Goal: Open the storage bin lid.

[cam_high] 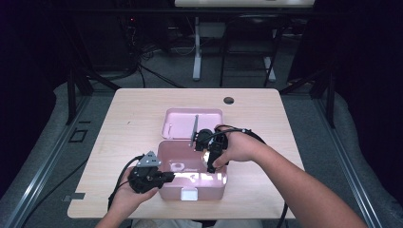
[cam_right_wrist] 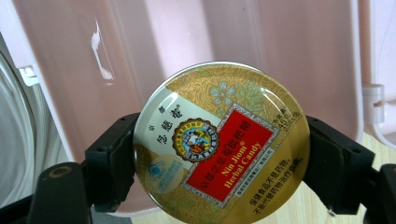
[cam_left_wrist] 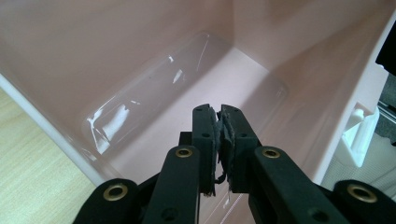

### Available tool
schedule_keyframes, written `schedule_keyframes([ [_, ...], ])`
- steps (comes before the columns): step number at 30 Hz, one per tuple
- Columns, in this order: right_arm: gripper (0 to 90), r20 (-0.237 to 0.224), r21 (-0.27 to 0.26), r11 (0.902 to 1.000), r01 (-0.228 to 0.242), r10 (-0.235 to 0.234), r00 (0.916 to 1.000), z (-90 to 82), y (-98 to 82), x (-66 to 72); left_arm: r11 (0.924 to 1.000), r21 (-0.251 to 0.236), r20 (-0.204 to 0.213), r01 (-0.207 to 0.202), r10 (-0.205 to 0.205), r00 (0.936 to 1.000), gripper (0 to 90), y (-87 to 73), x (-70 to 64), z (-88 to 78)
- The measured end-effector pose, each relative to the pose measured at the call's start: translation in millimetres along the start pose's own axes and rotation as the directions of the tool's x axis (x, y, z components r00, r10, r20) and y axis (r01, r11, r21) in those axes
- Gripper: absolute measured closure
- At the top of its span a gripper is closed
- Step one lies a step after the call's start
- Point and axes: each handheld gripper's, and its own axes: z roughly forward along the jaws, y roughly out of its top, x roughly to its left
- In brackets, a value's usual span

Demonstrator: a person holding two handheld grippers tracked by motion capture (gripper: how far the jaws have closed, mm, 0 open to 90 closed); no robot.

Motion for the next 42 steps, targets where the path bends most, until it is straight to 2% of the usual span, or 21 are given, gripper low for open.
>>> schedule_keyframes([
  [9,20.0,-0.001,0.003,0.9993,0.037,-0.037,0.9993,8.4,4.8,-0.6,1.0,0.0,0.0,0.001,-0.001,1.0,84.7,0.0,0.0,0.0],
  [13,20.0,-0.014,-0.004,0.9995,0.032,-0.032,0.9994,12.6,4.8,-2.1,1.0,-0.001,0.0,0.001,-0.001,1.0,84.7,0.0,0.0,0.0],
  [26,20.0,-0.001,0.027,0.9973,0.068,-0.068,0.9977,28.2,7.1,-2.4,1.0,-0.001,0.0,0.002,-0.002,1.0,84.7,0.0,0.1,0.1],
  [34,20.1,0.011,0.049,0.9966,0.065,-0.066,0.9978,36.5,11.7,0.1,1.0,-0.005,0.0,0.001,-0.001,1.0,84.7,-0.2,0.2,0.2],
  [37,20.1,-0.007,0.041,0.9977,0.053,-0.053,0.9986,38.5,11.0,-0.6,1.0,-0.002,0.0,0.001,-0.001,1.0,84.7,-0.1,0.1,0.0],
  [42,20.1,-0.004,0.052,0.9952,0.083,-0.083,0.9966,45.3,8.9,0.2,1.0,-0.001,-0.001,0.001,-0.001,1.0,84.7,0.0,0.1,0.1],
])
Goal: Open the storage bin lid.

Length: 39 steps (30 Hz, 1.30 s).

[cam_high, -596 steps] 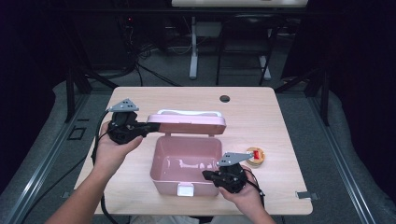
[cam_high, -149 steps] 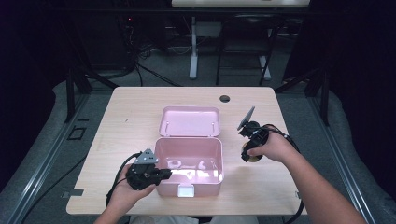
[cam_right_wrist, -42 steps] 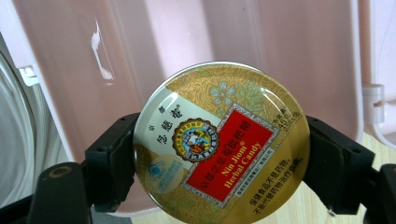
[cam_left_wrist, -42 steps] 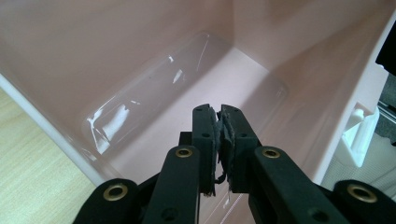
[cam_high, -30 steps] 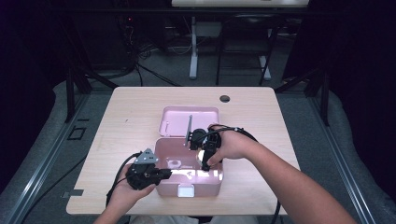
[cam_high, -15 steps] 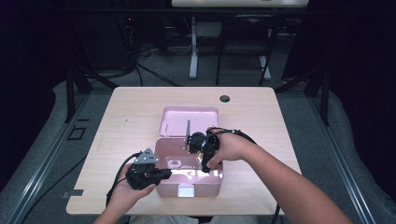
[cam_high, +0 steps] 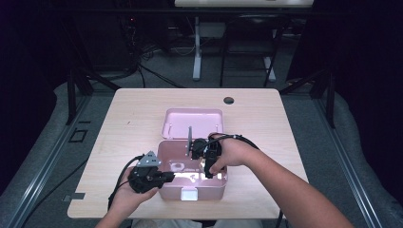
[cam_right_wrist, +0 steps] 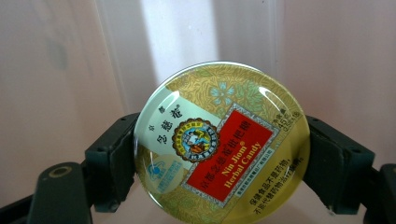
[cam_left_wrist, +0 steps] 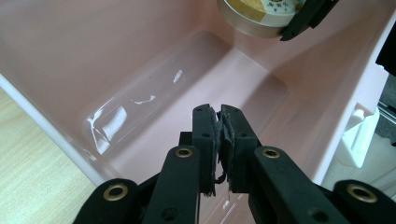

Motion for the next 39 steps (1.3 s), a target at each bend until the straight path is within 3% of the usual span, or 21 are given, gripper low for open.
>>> schedule_keyframes([
  [7,20.1,0.0,0.012,0.9994,0.033,-0.033,0.9994,6.6,0.2,0.3,1.0,0.0,-0.001,0.001,-0.001,1.0,84.7,0.0,-0.1,0.0],
  [23,20.1,-0.035,0.023,0.9988,0.044,-0.043,0.9985,22.3,3.2,0.5,1.0,-0.001,-0.001,0.001,-0.001,1.0,84.7,0.0,-0.1,0.1],
  [32,20.1,-0.019,0.039,0.9978,0.053,-0.052,0.9985,27.9,2.4,-1.4,1.0,-0.003,-0.002,0.002,-0.002,1.0,84.7,-0.1,0.0,0.1],
  [39,20.0,-0.039,0.033,0.9986,0.041,-0.04,0.9985,33.9,0.7,-1.2,1.0,-0.003,-0.002,0.002,-0.002,1.0,84.7,-0.2,0.0,0.1],
])
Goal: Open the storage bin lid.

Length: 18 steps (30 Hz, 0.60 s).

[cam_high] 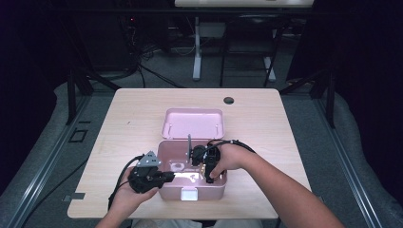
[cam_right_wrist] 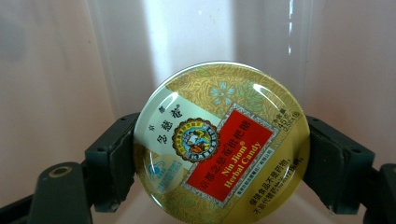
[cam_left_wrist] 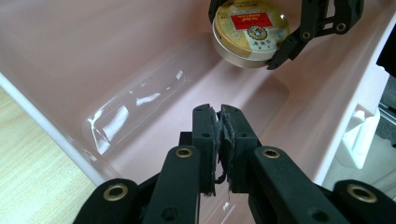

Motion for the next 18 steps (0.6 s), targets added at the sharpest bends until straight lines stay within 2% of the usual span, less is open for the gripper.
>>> schedule_keyframes([
  [18,20.1,-0.008,-0.001,0.9993,0.037,-0.037,0.9993,7.0,-1.0,1.3,1.0,-0.001,0.0,0.0,0.0,1.0,84.7,-0.1,0.0,0.0],
])
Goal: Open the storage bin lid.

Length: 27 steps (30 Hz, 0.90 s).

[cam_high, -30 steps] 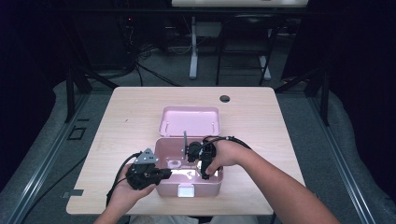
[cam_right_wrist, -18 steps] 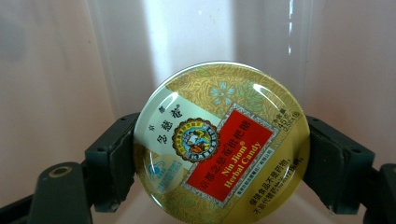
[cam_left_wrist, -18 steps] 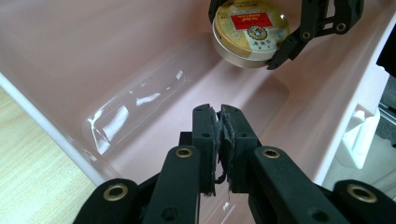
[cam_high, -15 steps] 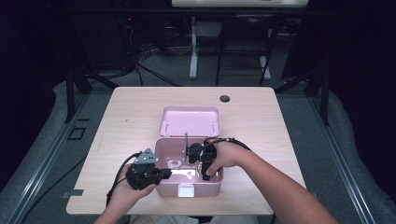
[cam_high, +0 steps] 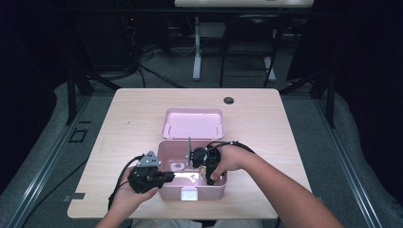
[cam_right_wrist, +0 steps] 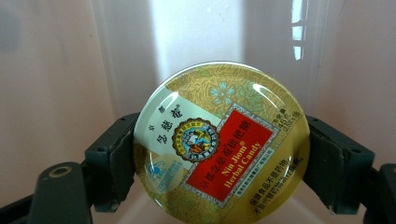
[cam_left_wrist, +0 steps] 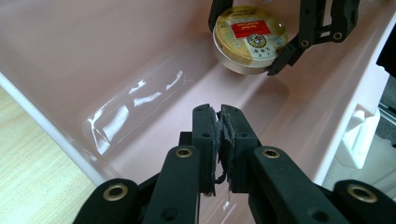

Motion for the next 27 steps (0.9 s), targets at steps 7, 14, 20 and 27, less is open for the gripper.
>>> schedule_keyframes([
  [7,20.1,0.002,0.0,0.9998,0.021,-0.021,0.9998,0.8,-0.7,0.2,1.0,0.0,0.001,0.0,0.0,1.0,84.7,0.0,0.1,0.0],
  [14,20.1,0.003,0.011,0.9993,0.036,-0.036,0.9994,2.3,-0.6,0.4,1.0,-0.001,0.001,0.001,-0.001,1.0,84.7,0.0,0.1,0.0],
  [20,20.0,0.005,0.012,0.999,0.043,-0.043,0.9991,3.7,-0.9,0.0,1.0,-0.001,0.002,0.001,-0.001,1.0,84.7,-0.1,0.2,0.0],
  [27,20.0,0.007,0.015,0.9985,0.052,-0.052,0.9986,6.2,-1.1,0.2,1.0,-0.001,0.001,0.001,-0.001,1.0,84.7,0.0,0.1,0.0],
])
